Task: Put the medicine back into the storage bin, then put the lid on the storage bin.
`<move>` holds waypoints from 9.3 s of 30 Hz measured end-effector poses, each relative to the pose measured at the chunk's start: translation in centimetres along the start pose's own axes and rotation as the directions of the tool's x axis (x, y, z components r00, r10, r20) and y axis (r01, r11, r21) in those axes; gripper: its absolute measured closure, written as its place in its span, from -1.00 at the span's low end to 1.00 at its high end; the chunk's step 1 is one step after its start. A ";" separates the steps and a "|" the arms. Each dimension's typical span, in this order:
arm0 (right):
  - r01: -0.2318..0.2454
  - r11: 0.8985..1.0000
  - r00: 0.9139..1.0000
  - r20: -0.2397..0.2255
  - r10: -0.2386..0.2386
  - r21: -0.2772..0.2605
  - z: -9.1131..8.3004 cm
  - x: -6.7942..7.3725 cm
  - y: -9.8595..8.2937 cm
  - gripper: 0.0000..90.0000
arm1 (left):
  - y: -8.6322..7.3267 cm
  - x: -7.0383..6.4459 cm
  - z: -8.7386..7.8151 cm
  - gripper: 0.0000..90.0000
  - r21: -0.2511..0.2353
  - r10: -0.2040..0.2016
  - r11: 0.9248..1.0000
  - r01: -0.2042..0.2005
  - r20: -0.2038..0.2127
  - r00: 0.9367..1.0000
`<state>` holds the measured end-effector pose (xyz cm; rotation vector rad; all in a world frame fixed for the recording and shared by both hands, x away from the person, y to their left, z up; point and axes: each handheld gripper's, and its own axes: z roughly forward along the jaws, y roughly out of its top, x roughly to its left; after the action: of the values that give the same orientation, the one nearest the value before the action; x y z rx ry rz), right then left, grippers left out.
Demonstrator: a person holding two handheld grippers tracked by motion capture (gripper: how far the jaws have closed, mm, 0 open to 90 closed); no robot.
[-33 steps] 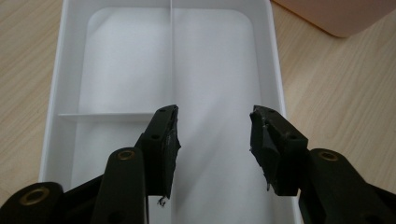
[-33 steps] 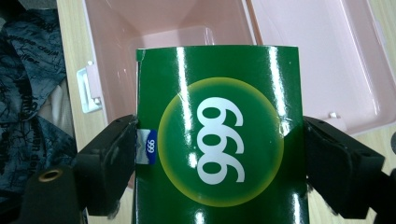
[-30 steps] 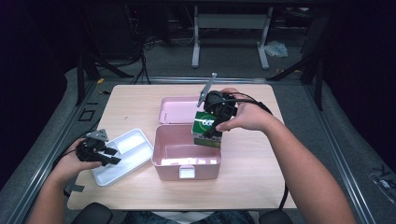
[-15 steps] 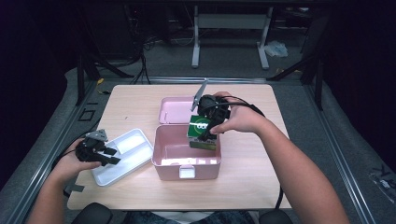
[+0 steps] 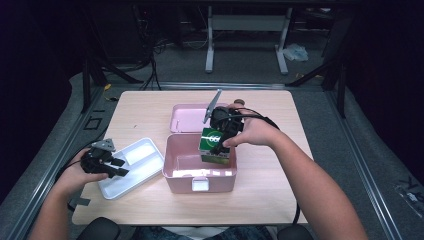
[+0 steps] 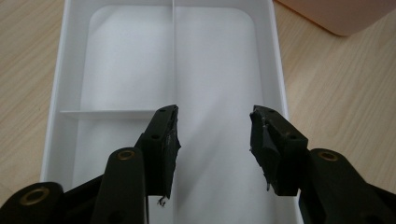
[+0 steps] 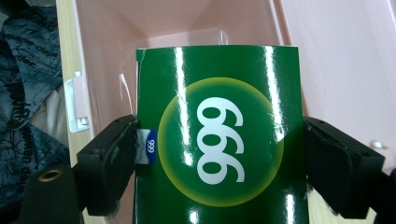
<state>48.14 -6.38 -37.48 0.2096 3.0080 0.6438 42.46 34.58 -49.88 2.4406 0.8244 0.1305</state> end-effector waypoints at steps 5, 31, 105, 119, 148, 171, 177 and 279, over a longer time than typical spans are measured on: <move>0.002 1.000 1.000 -0.001 -0.002 0.014 1.0 0.0 -0.4 -0.64 | 0.0 0.0 0.1 0.15 0.000 -0.001 1.000 0.001 -0.001 1.000; -0.021 1.000 1.000 -0.007 0.022 0.018 5.2 0.0 -2.0 -0.64 | 0.0 -0.1 0.2 0.15 0.002 0.002 1.000 -0.002 0.000 1.000; -0.177 0.981 0.983 0.040 0.181 -0.076 1.1 -2.8 -3.6 -0.15 | 2.0 -1.1 -1.3 0.23 -0.024 -0.063 0.998 0.062 -0.056 0.996; -0.269 0.958 0.958 0.079 0.277 -0.096 0.7 -5.6 -5.7 -0.05 | 3.5 -2.3 -1.6 0.33 -0.035 -0.067 0.997 0.065 -0.042 0.997; -0.407 0.891 0.890 0.131 0.436 -0.200 1.4 -8.7 -7.2 0.02 | 6.0 -4.3 -1.1 0.48 -0.048 -0.014 0.999 0.012 -0.041 0.999; -0.405 0.887 0.888 0.135 0.439 -0.223 0.8 -8.6 -7.5 0.01 | 2.6 -0.3 1.3 0.88 0.099 -0.102 0.988 0.118 -0.148 0.984; -0.406 0.885 0.885 0.143 0.443 -0.229 0.7 -8.6 -7.7 0.01 | 1.8 0.4 1.8 0.87 0.111 -0.122 0.984 0.139 -0.150 0.981; -0.406 0.883 0.878 0.167 0.448 -0.234 -0.7 -8.1 -9.1 0.00 | 13.5 -2.8 -5.4 0.99 0.241 0.229 0.942 -0.233 0.044 0.972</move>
<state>55.01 -16.09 -40.38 0.8937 2.6751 0.8734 45.98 26.66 -37.93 2.7632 0.5720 0.1011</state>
